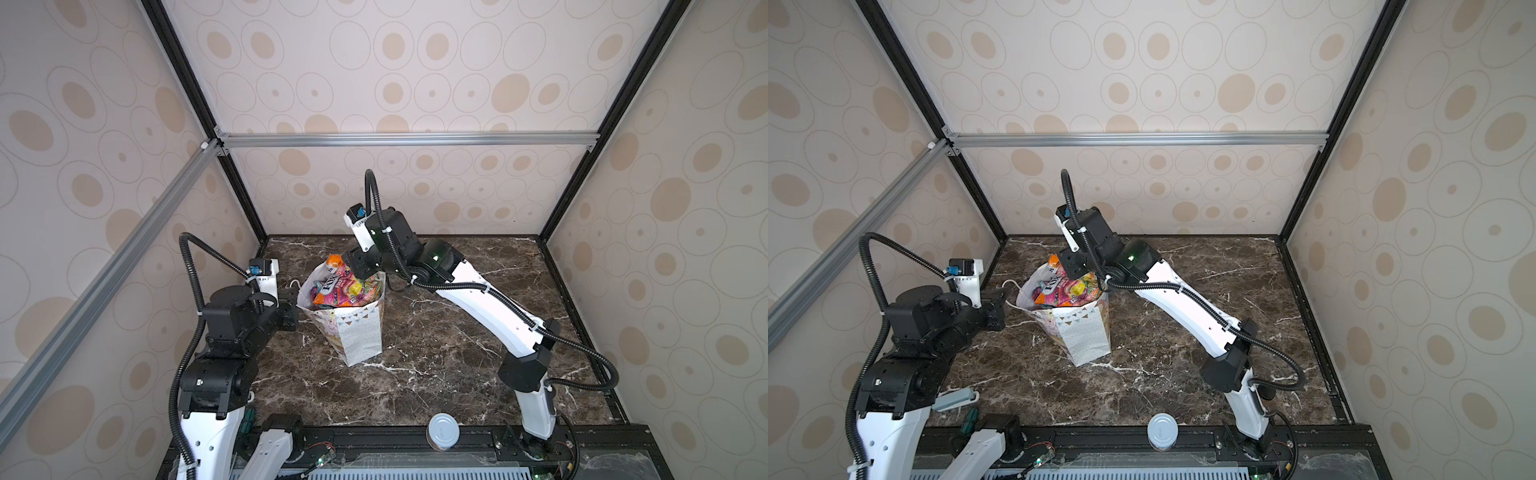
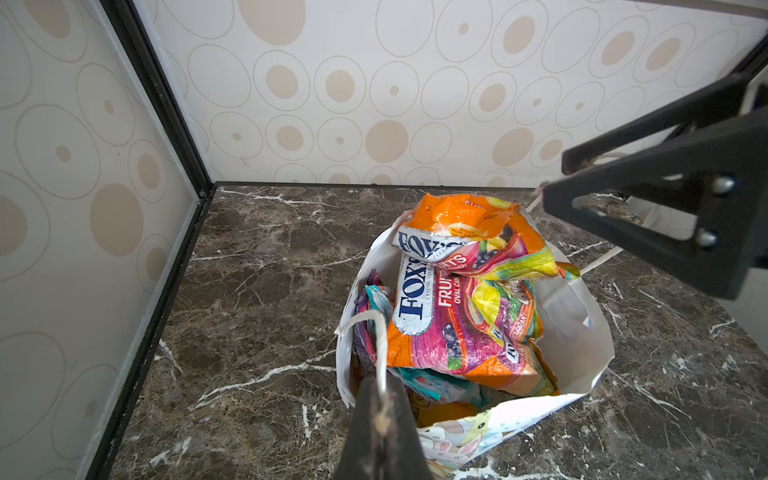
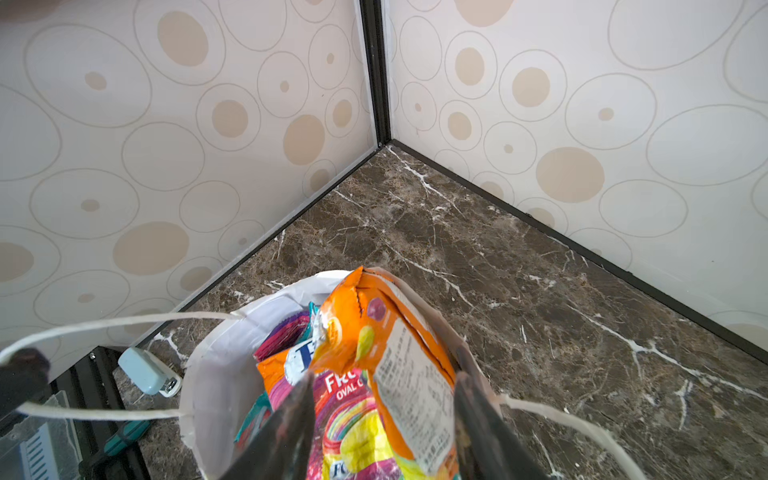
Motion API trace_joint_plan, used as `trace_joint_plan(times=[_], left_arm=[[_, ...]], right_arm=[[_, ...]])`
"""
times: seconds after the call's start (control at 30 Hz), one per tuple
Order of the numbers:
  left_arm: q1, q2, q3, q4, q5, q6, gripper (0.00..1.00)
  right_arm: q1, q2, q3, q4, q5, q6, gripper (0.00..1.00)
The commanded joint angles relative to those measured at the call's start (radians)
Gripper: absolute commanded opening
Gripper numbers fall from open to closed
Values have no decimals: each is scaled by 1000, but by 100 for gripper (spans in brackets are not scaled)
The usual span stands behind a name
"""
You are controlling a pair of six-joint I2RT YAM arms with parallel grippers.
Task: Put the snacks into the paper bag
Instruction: 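Lower the orange packet into the bag opening with the right gripper, then open the right gripper and push the orange packet down into the bag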
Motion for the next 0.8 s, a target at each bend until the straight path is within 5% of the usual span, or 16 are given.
trace_joint_plan(times=[0.0, 0.2, 0.47, 0.77], left_arm=[[1, -9, 5, 30, -4, 30, 0], [1, 0, 9, 32, -7, 33, 0], [1, 1, -4, 43, -11, 33, 0], [1, 13, 19, 53, -6, 34, 0]], right_arm=[[3, 62, 34, -9, -79, 10, 53], [2, 128, 94, -52, -88, -1, 40], [4, 118, 24, -101, -177, 21, 5], [11, 64, -154, -126, -208, 33, 0]])
